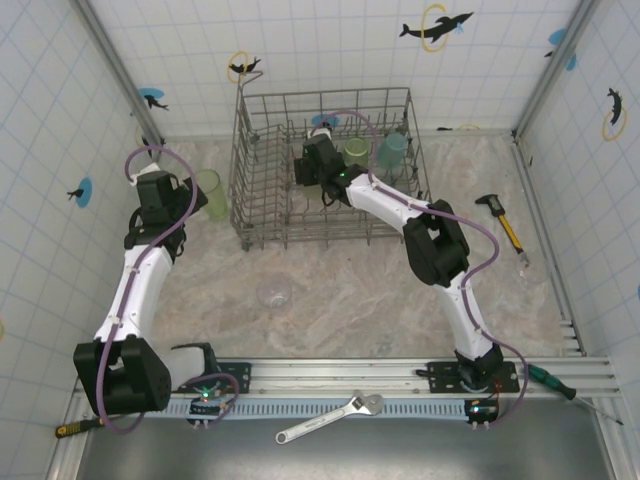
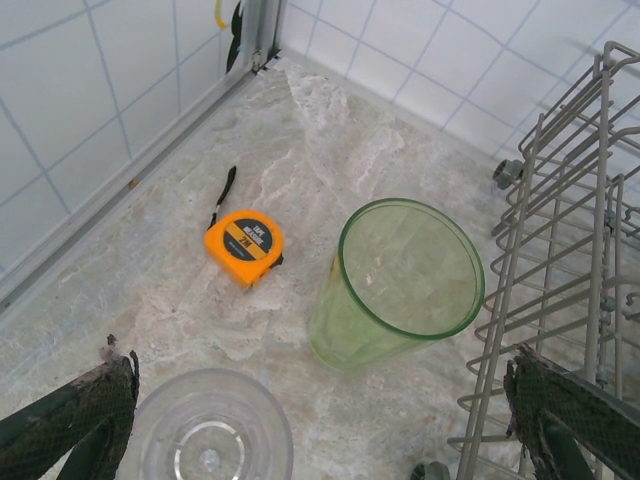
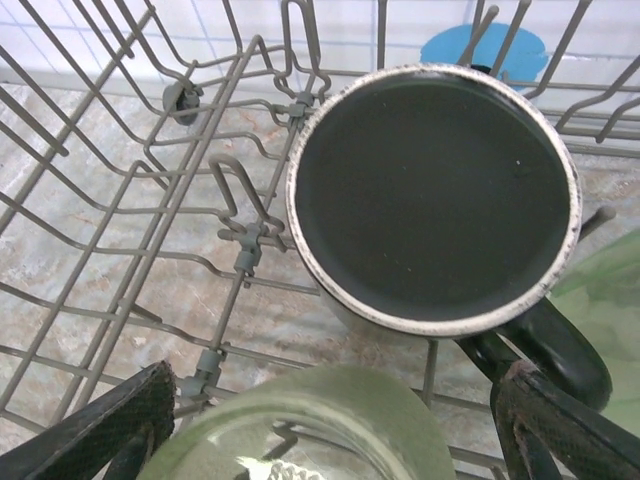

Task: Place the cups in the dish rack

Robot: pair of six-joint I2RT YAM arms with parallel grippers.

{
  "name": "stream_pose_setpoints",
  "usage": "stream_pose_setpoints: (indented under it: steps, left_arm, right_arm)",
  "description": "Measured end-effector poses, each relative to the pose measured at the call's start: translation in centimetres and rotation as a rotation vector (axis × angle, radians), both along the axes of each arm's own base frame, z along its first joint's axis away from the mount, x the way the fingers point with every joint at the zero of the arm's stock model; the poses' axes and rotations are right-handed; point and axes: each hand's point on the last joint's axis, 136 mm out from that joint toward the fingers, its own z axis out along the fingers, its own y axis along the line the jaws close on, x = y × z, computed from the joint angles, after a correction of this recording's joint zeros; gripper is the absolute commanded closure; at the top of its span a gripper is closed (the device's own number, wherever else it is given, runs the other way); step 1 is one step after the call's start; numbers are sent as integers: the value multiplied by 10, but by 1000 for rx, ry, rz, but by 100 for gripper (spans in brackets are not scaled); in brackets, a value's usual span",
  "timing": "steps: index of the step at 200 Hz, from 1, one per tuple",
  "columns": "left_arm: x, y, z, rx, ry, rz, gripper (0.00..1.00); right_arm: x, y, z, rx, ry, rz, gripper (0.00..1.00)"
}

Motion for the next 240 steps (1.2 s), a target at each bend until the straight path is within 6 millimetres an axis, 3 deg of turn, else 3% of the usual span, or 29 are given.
stream_pose_setpoints:
  steps: [41, 52, 95, 123, 166, 202, 240]
  left_arm:
    - [0, 0, -1, -1, 2, 1, 3]
    - [0, 0, -1, -3, 2, 3, 3]
    - [0, 3, -3, -10, 4, 15, 3]
    - [2, 4, -13, -15, 32, 22, 3]
    - [2, 17, -38, 0, 148, 107, 2]
    - [5, 26, -21, -18, 141, 183, 2]
    - [3, 26, -13, -88, 138, 248, 2]
  right_arm:
    - [-10, -3, 9, 3, 22, 10, 9]
    - [-17, -6, 20, 21, 24, 11, 3]
    - [-47, -22, 81, 121, -1, 16, 0]
    - [-71, -37, 103, 148, -8, 23, 0]
    - [-117, -76, 97, 121, 21, 31, 0]
    - [-154, -119, 91, 125, 11, 21, 0]
    - [-162, -169, 98, 161, -11, -36, 0]
